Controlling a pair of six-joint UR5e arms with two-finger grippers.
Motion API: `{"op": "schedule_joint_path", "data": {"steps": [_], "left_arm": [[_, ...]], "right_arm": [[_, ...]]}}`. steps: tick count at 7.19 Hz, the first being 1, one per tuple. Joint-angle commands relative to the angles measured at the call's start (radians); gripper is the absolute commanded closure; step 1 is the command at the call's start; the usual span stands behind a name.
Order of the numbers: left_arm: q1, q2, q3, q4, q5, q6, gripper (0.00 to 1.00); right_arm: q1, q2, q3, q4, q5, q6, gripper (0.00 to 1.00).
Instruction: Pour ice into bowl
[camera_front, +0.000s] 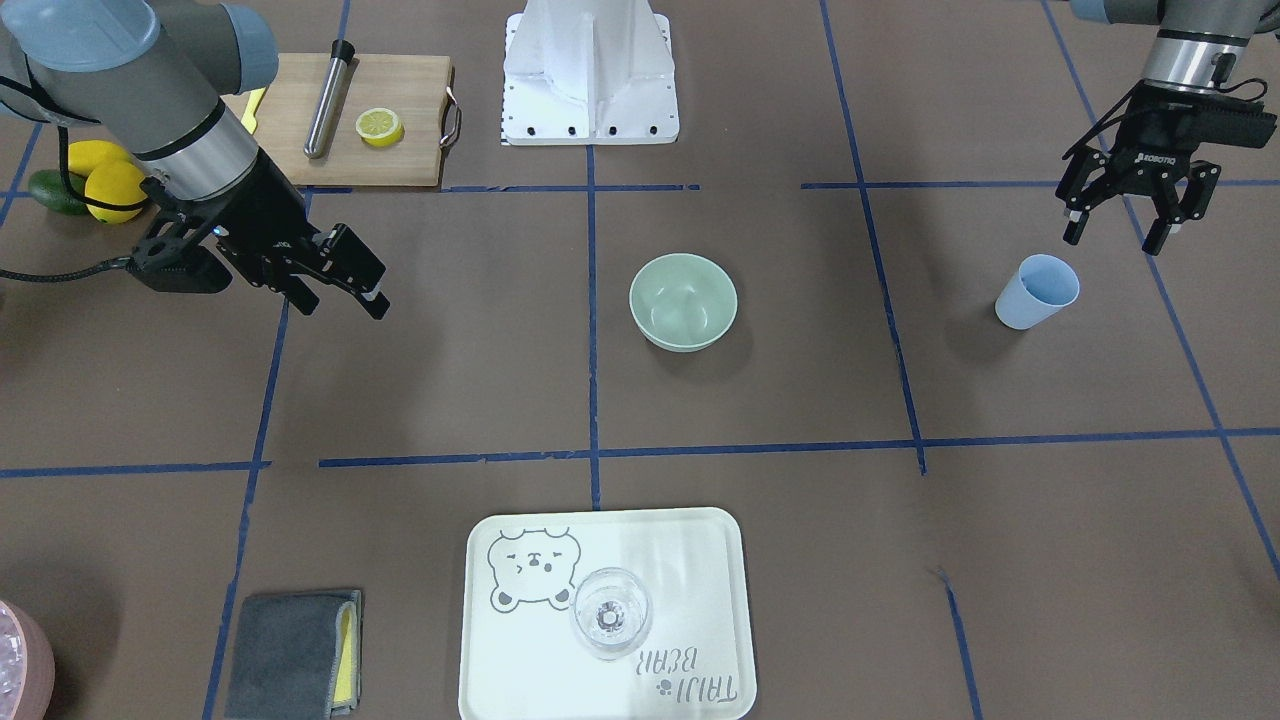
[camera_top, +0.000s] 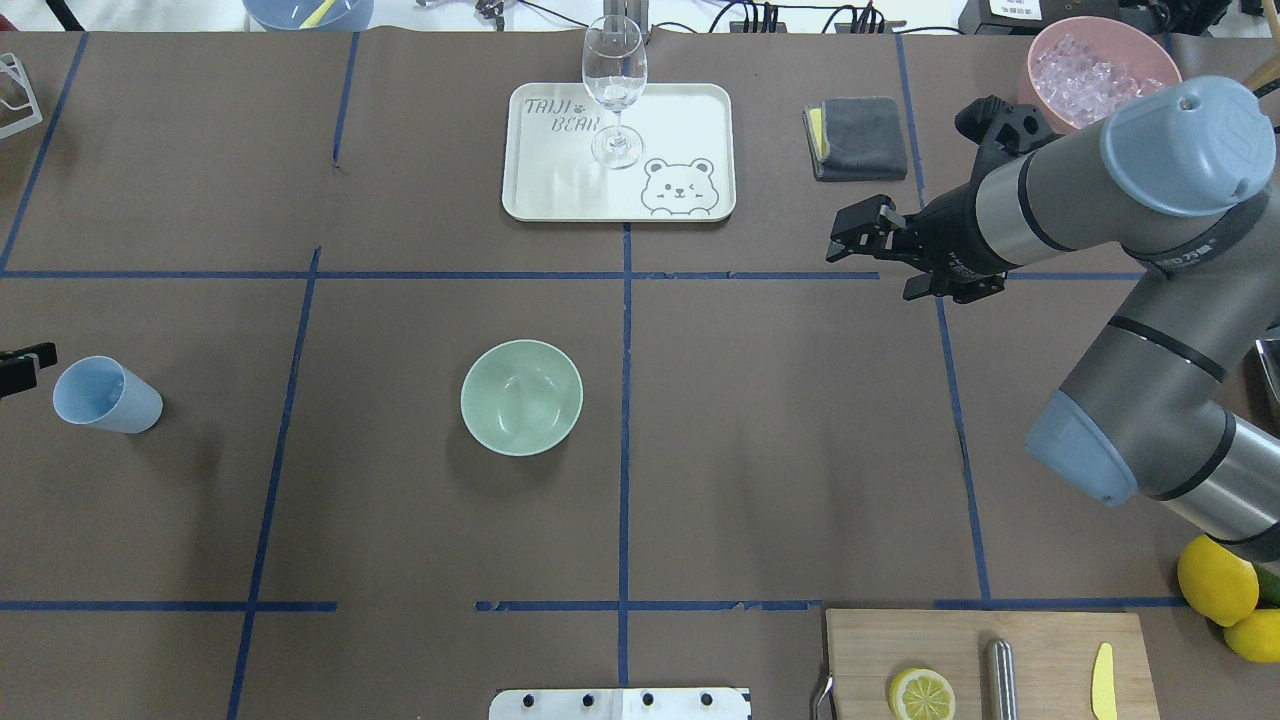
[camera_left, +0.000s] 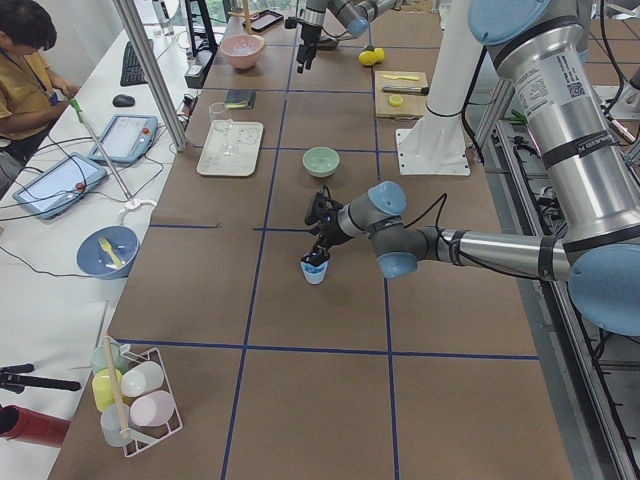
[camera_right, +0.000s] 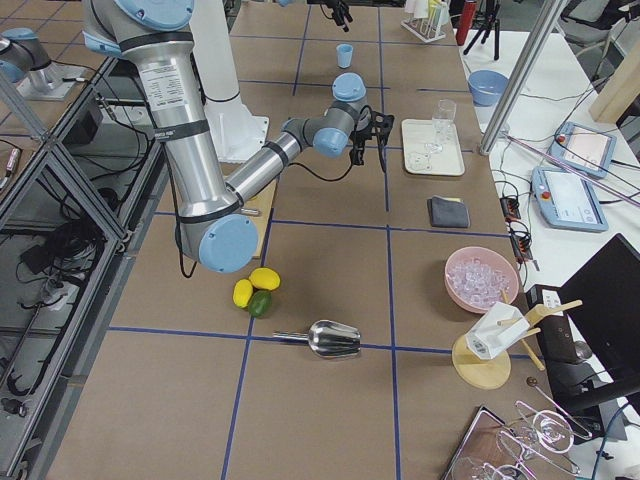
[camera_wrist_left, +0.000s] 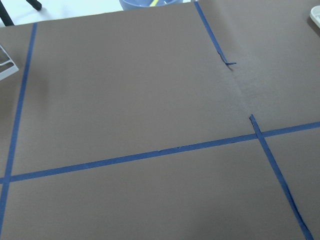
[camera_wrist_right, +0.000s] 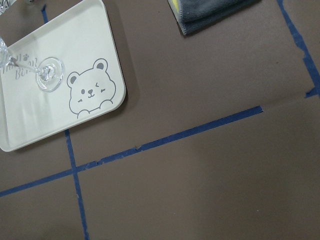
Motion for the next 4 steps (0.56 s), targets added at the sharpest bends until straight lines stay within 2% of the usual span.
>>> {"op": "schedule_joint_path", "data": {"steps": [1,2,3,4], "left_arm": [[0.249,0.034,0.038,-0.062,0.337,-0.082,0.01],[0.347,0.035,0.042,-0.06,0.443,-0.154,0.01],[0.464,0.036,0.077,-0.059,0.604,-0.2,0.01],[0.525,0.036,0.097,-0.059,0.687,-0.318,0.0]], "right_arm": [[0.001,-0.002,-0.001,0.0,-0.003,-0.002,0.0],[0.001,-0.002,-0.002,0.0,-0.006,-0.002,0.0],[0.001,-0.002,-0.002,0.0,-0.008,-0.002,0.0],[0.001,-0.004,-0.001,0.0,-0.009,-0.002,0.0]]}}
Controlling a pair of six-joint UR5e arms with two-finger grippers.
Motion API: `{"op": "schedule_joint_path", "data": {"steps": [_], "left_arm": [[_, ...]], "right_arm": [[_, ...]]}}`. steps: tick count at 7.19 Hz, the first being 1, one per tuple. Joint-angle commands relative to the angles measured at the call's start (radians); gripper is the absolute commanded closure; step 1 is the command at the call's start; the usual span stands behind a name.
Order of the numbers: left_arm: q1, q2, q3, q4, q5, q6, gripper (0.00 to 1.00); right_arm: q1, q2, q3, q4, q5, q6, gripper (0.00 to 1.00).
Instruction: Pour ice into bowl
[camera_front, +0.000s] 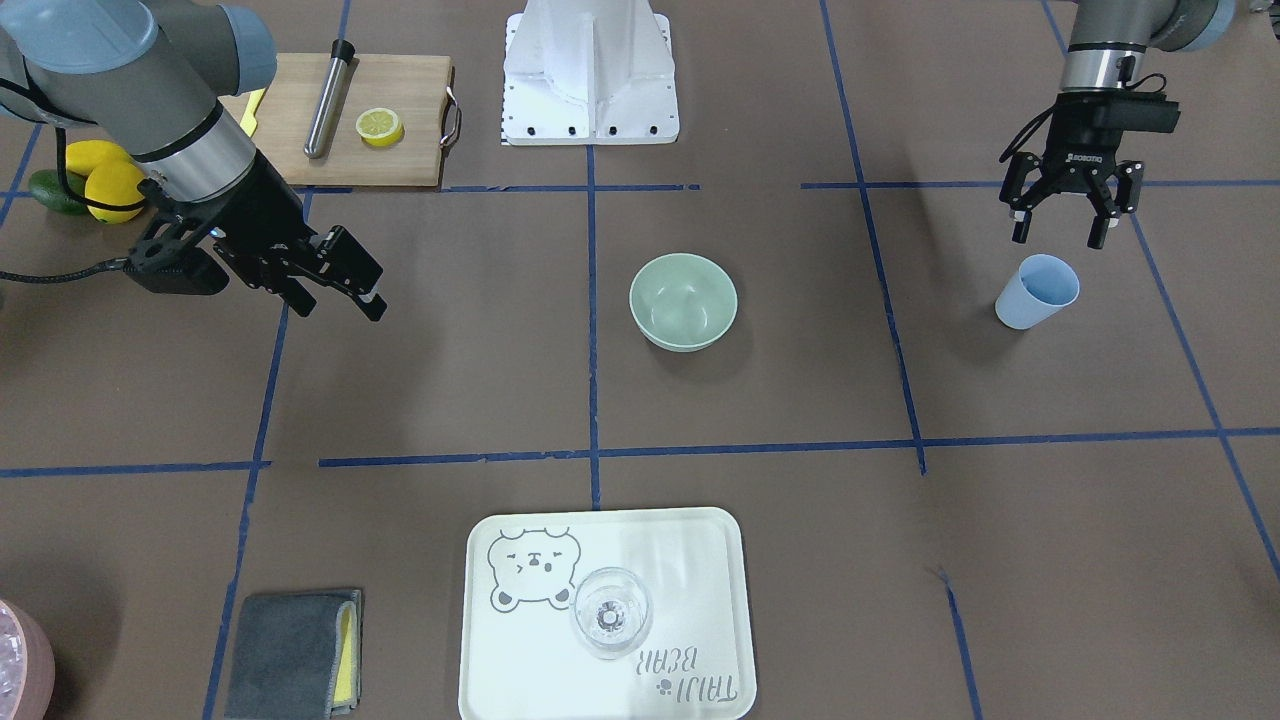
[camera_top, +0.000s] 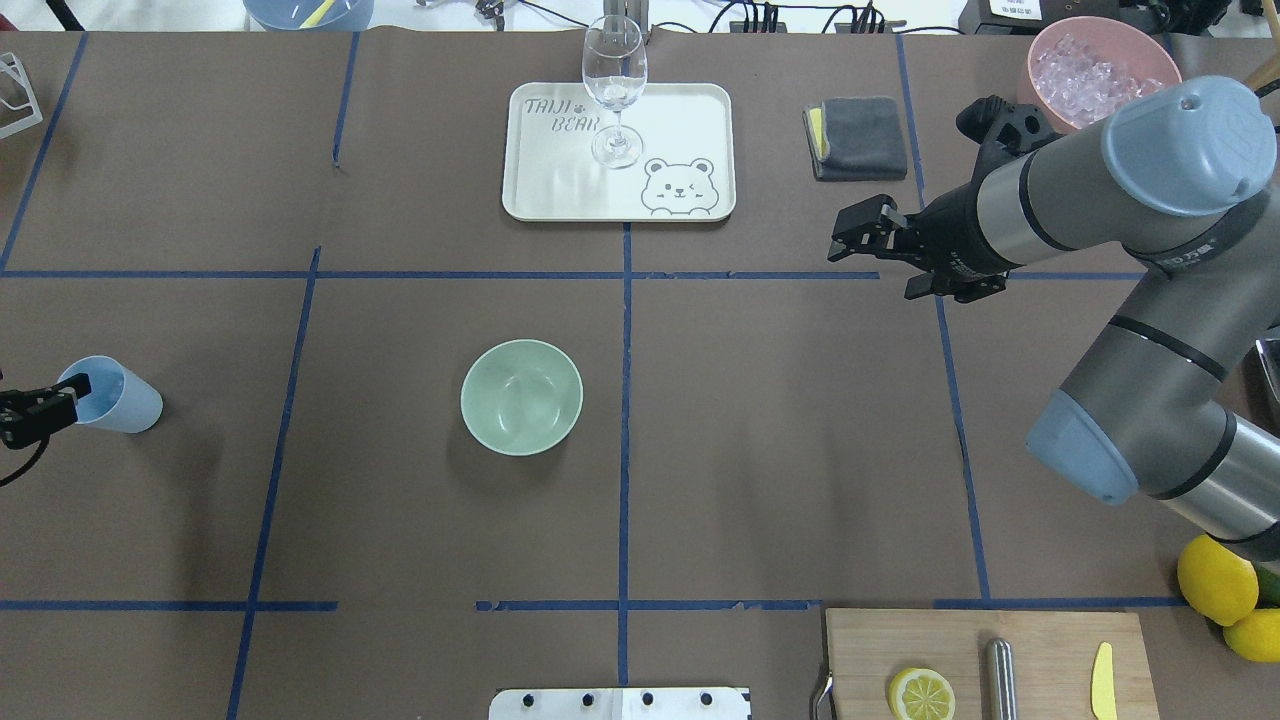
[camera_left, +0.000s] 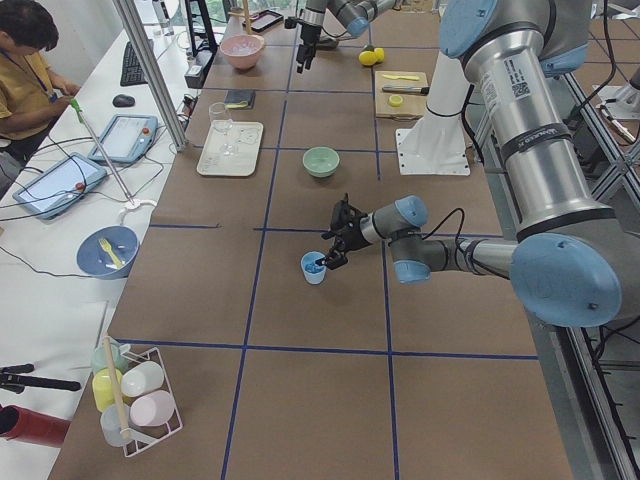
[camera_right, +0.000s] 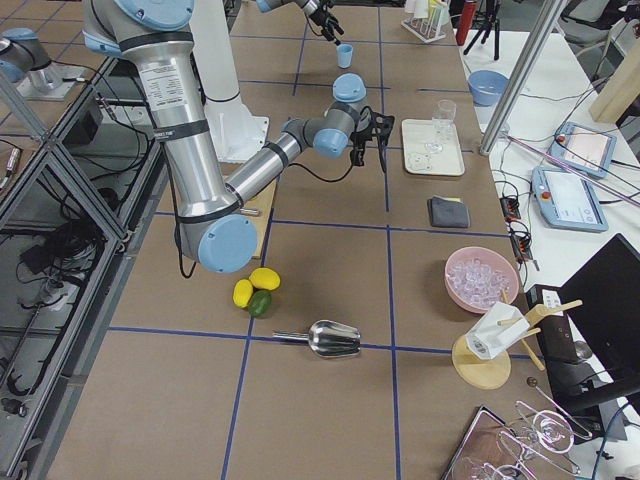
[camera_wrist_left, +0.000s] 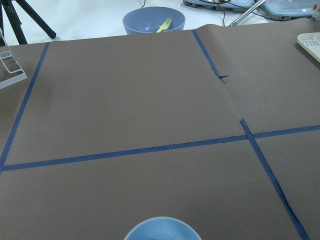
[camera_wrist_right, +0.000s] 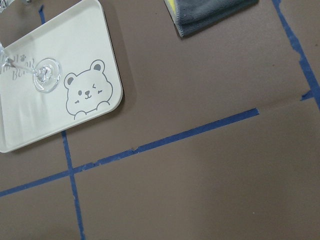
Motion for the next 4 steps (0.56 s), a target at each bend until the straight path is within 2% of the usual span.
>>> {"op": "schedule_joint_path", "data": {"steps": [1,3,4], "left_arm": [[0.201,0.001,0.081,0.001,0.3,-0.224,0.0],[0.234,0.001,0.098,0.002,0.439,-0.236,0.01],[0.249,0.001,0.107,0.003,0.446,-0.237,0.01]], "right_arm": [[0.0,-0.001,0.003,0.0,-0.004,0.0,0.0],[0.0,-0.003,0.006,0.0,-0.004,0.0,0.0],[0.002,-0.003,0.007,0.0,-0.004,0.0,0.0]]}}
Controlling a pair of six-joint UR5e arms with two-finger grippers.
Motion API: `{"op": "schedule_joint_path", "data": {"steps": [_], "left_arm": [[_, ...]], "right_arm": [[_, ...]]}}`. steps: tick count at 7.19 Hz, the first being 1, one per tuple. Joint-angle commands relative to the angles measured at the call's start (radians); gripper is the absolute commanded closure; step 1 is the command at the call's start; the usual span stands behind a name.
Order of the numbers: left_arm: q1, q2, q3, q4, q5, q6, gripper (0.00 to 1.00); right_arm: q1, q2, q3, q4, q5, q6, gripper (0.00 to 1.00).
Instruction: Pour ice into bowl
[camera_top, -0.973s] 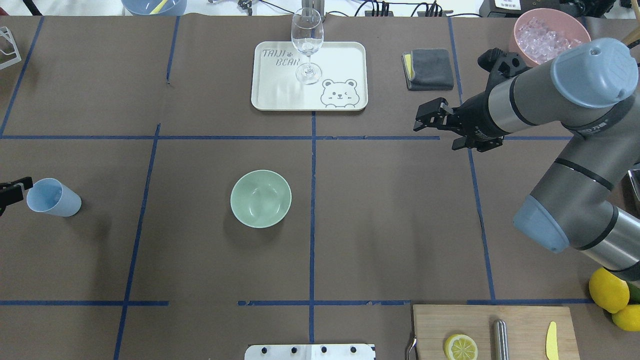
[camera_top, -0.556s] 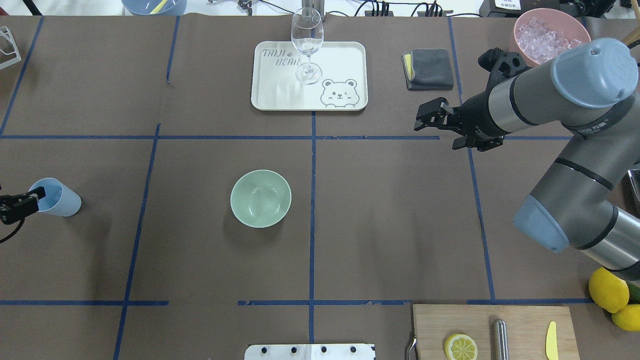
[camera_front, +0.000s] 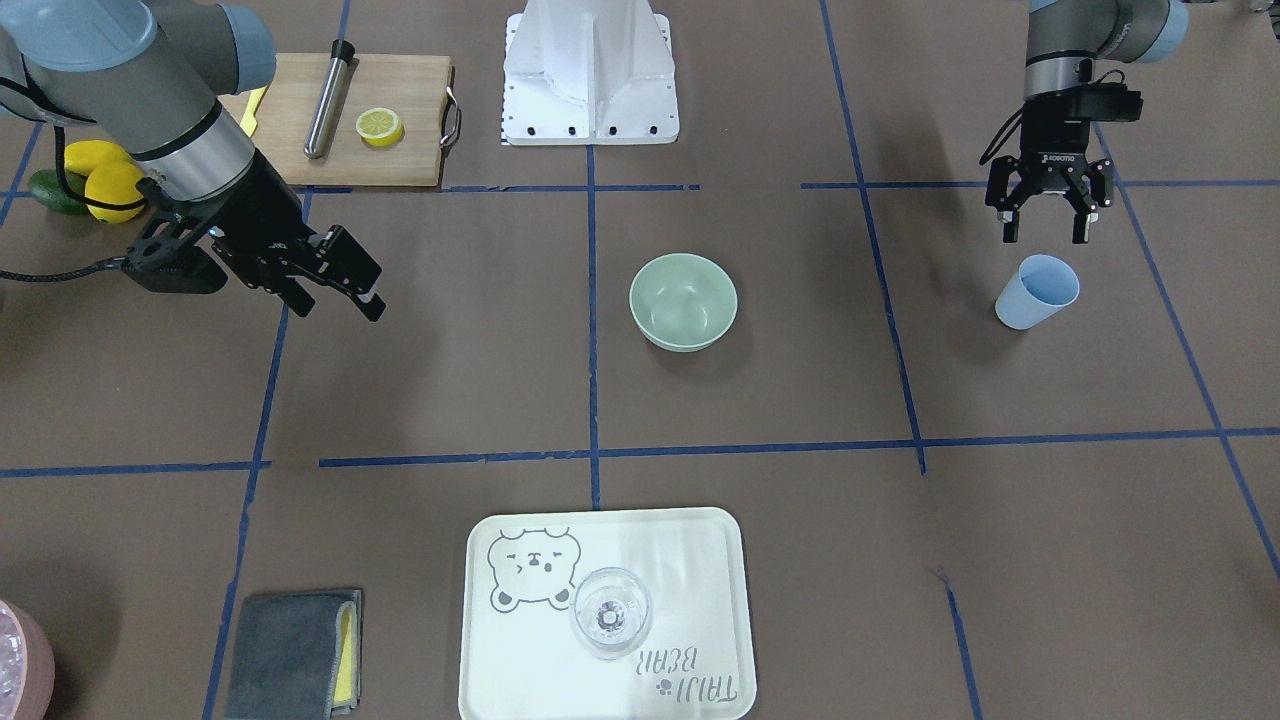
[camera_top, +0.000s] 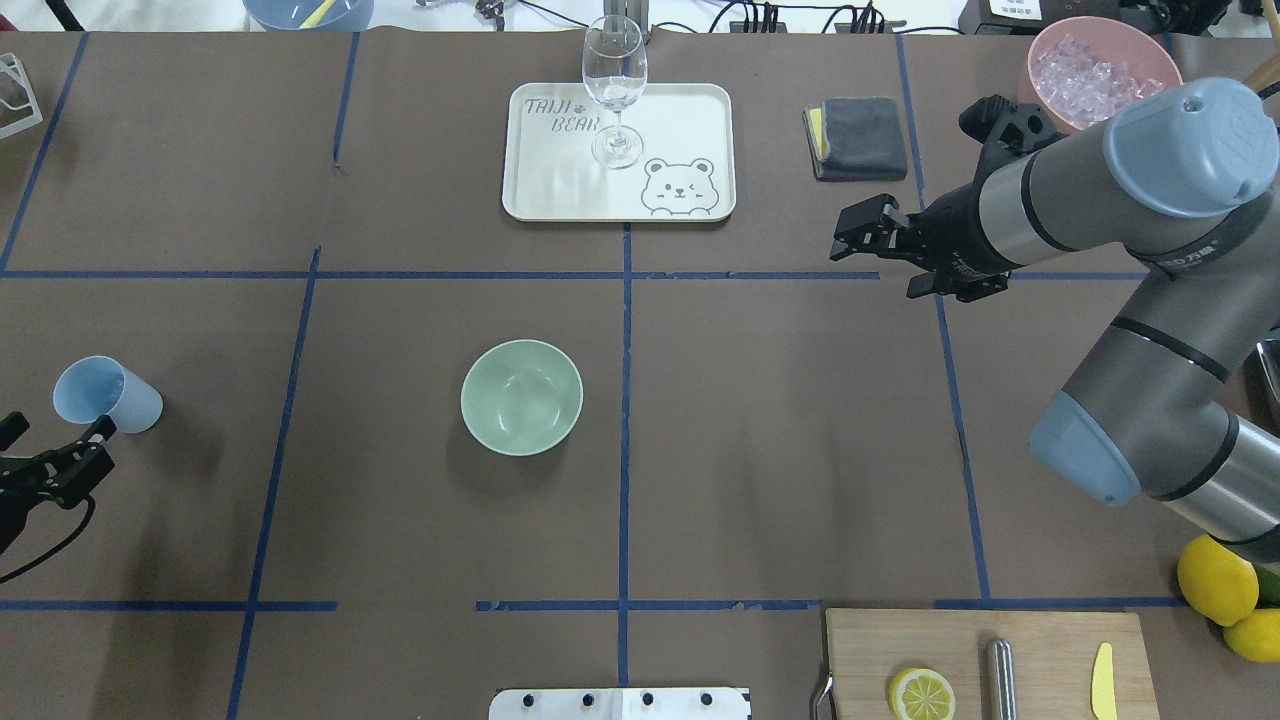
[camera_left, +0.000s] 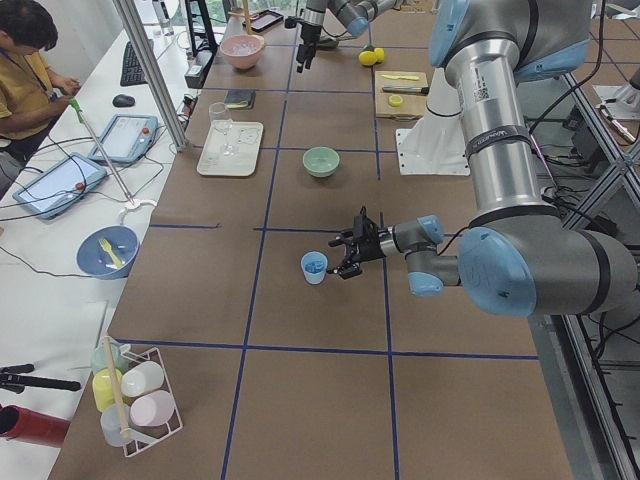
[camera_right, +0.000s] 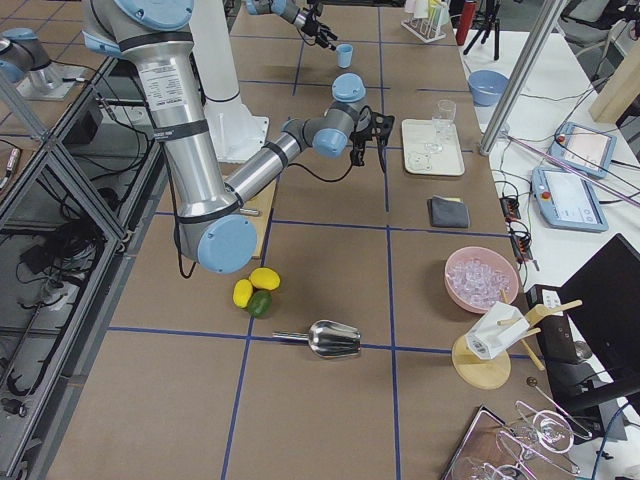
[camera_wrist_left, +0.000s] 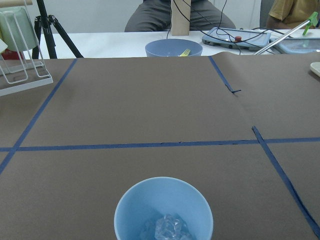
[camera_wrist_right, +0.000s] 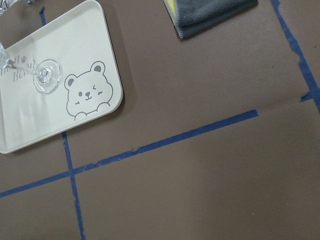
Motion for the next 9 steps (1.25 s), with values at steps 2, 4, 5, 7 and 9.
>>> {"op": "schedule_joint_path", "data": {"steps": [2,4,5,7,9], "left_arm": [[0.05,-0.044,0.09,0.001,0.063,-0.028,0.01],[0.059,-0.108,0.165,0.004,0.124,-0.028,0.01],[0.059,-0.116,0.188,0.004,0.152,-0.028,0.01],[0.058,-0.202,0.272,0.001,0.244,-0.021,0.01],[0.058,-0.209,0.286,-0.005,0.242,-0.018,0.01]], "right_arm": [[0.001,-0.005,0.002,0.0,0.0,0.0,0.0],[0.003,-0.004,0.004,0.0,0.0,0.0,0.0],[0.003,-0.004,0.005,0.0,0.0,0.0,0.0],[0.004,-0.005,0.005,0.0,0.001,0.0,0.0],[0.004,-0.017,0.025,0.0,0.0,0.0,0.0]]}}
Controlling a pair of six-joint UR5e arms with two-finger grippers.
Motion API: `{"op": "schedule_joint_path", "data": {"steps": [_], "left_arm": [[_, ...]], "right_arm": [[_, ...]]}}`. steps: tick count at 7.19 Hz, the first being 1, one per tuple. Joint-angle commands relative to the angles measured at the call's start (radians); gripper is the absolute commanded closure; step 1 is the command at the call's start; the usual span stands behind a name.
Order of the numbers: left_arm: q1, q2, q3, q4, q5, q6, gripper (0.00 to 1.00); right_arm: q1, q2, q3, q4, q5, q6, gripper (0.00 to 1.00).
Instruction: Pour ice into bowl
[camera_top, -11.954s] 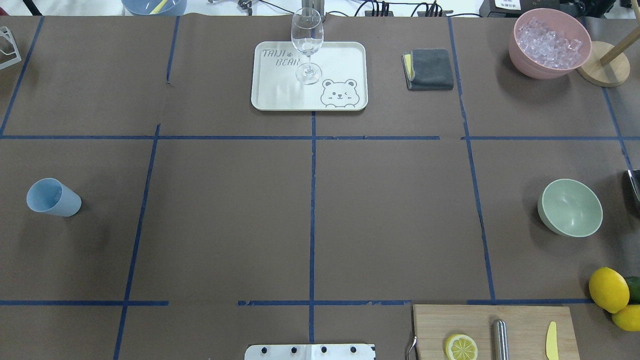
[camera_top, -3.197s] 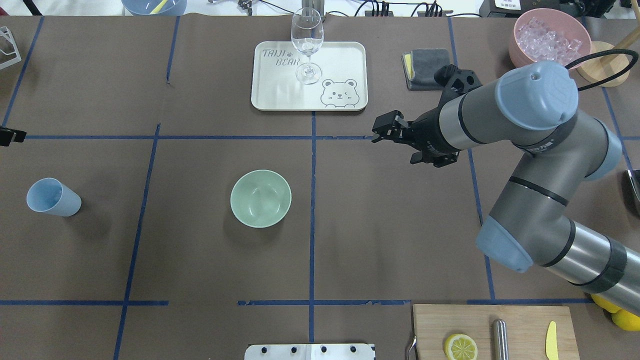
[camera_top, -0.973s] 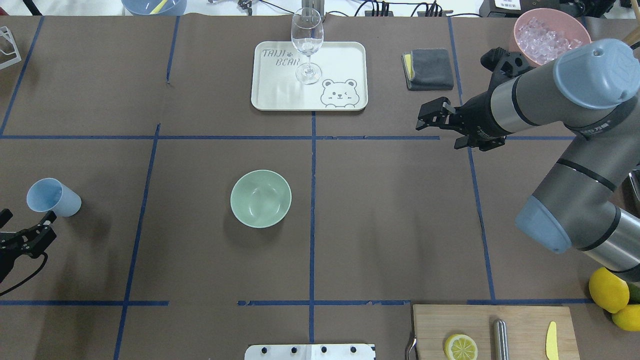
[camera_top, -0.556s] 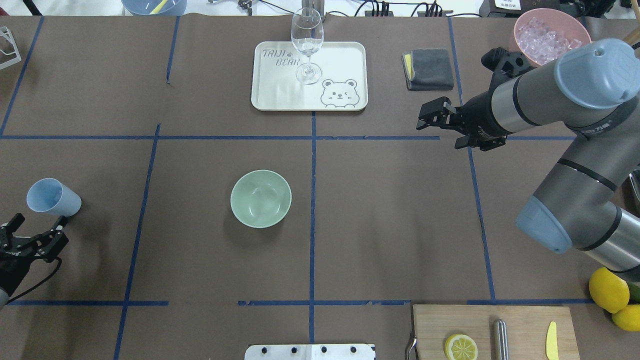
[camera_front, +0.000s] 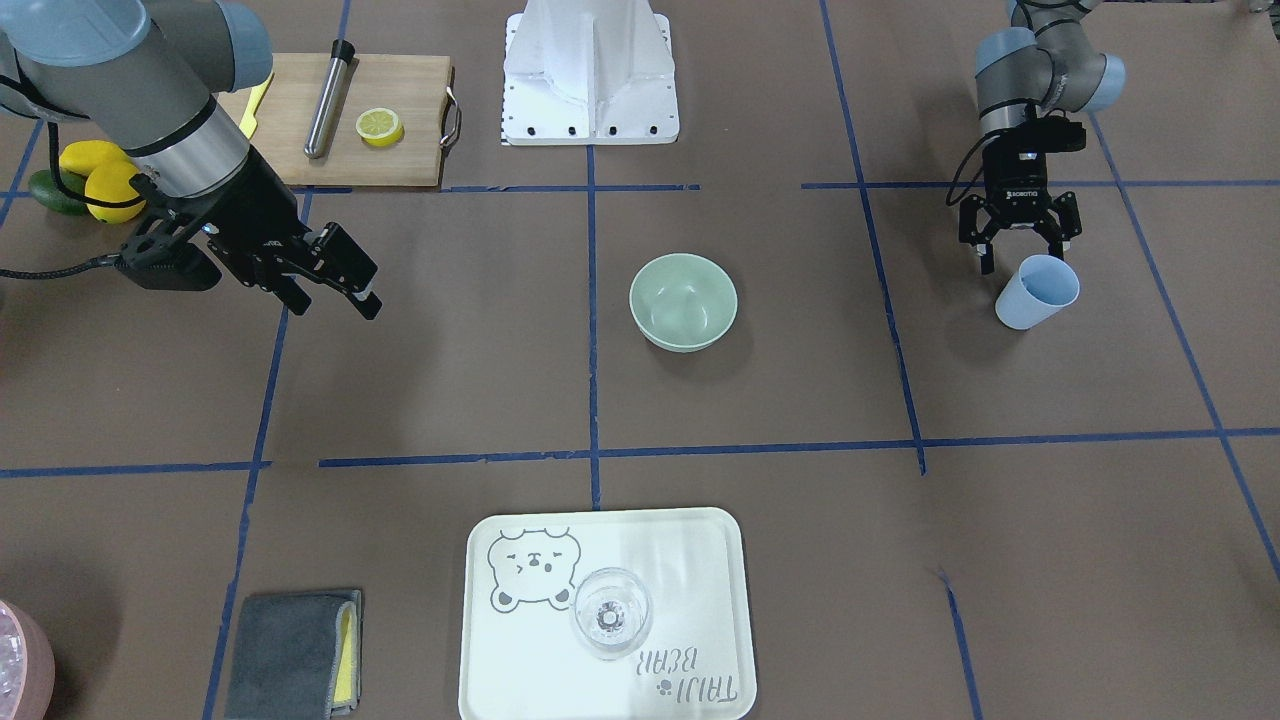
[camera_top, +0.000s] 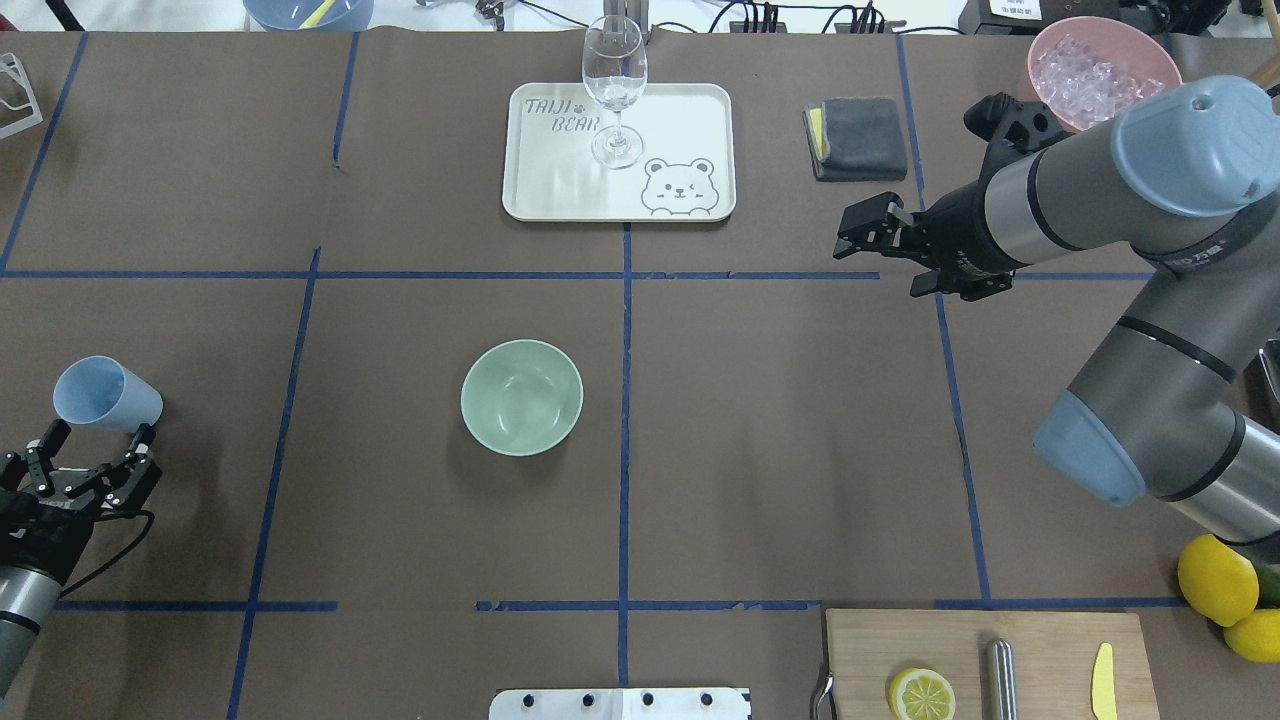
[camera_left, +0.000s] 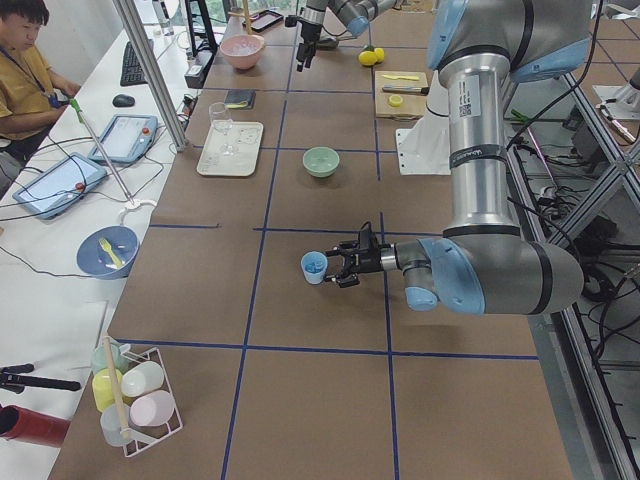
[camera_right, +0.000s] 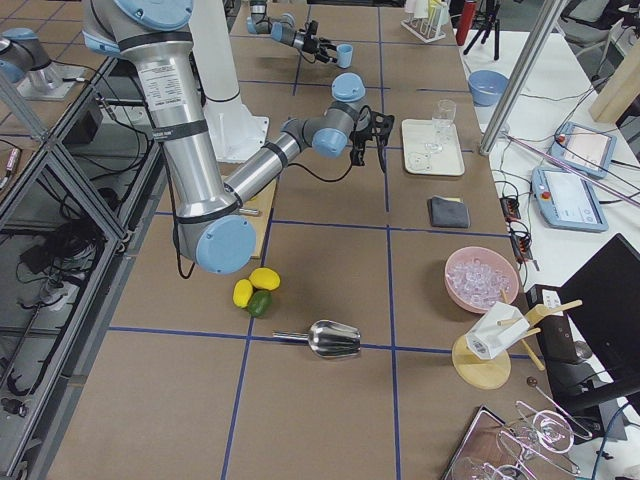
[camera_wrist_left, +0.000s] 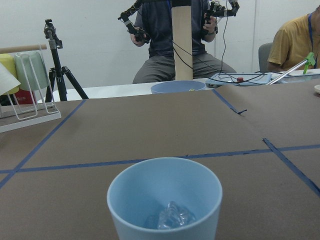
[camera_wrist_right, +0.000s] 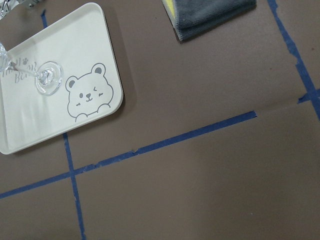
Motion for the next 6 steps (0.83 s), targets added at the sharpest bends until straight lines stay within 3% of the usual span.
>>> {"op": "schedule_joint_path", "data": {"steps": [1,6], "left_arm": [[-0.003,-0.008,0.02,-0.004,-0.001,0.0,0.01],[-0.113,-0.08,0.074,-0.003,-0.071,-0.008,0.01]], "right_arm": [[0.0,-0.011,0.015,0.0,0.0,0.0,0.0],[0.009,-0.011,0.023,-0.002,0.0,0.0,0.0]]}}
